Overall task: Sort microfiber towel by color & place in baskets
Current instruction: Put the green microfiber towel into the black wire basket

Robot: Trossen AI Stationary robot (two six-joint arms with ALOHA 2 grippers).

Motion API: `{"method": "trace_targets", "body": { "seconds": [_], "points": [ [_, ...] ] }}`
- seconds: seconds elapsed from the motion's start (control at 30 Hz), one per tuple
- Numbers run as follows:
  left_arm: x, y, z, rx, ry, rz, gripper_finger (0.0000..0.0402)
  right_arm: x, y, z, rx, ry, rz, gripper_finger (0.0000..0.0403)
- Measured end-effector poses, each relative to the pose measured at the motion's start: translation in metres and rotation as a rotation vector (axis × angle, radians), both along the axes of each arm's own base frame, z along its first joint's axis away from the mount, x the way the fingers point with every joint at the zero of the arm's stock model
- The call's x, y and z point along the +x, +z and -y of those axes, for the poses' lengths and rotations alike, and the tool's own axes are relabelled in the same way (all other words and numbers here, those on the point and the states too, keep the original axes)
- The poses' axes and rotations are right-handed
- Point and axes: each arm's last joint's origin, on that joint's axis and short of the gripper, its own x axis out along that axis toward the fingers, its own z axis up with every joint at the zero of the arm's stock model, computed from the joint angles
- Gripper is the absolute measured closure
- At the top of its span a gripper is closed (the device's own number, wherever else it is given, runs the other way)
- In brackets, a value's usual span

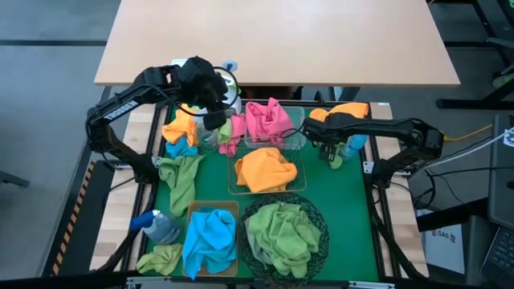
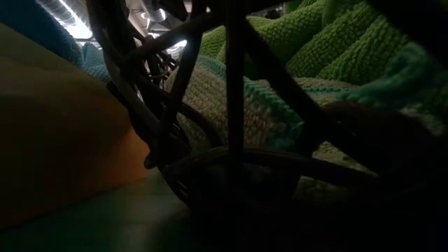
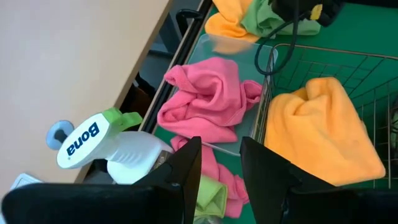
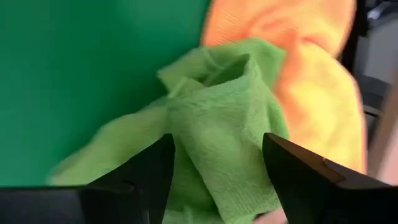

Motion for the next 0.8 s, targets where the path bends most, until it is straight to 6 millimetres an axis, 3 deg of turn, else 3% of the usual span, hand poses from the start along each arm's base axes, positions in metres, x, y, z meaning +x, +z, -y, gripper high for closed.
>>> {"method": "trace_targets", "body": {
  "seconds": [0.13,0.23,0.5,0.63,0.8],
  "points": [
    [0.0,0.0,0.0,0.0,0.0,0.0,0.0294,-0.003,-0.005,0.0,-0.032,0.001,-0.023,0.0165],
    [0.0,0.0,0.0,0.0,0.001,0.0,0.0294,-0.002,-0.006,-0.001,-0.01,0.0,-0.011,0.0195],
    [-0.005,0.0,0.005,-0.092,-0.047,0.013,0.0294,-0.002,-0.005,-0.002,0.017,0.0,-0.004,0.0382],
    [-0.026,0.01,0.014,-0.096,-0.066,0.025,0.0294,0.004,0.01,-0.001,0.053,-0.002,0.031,0.0379],
    [-0.058,0.01,0.031,-0.073,-0.068,0.099,0.0294,0.014,0.05,0.003,0.047,0.001,0.105,0.0397]
  ]
}}
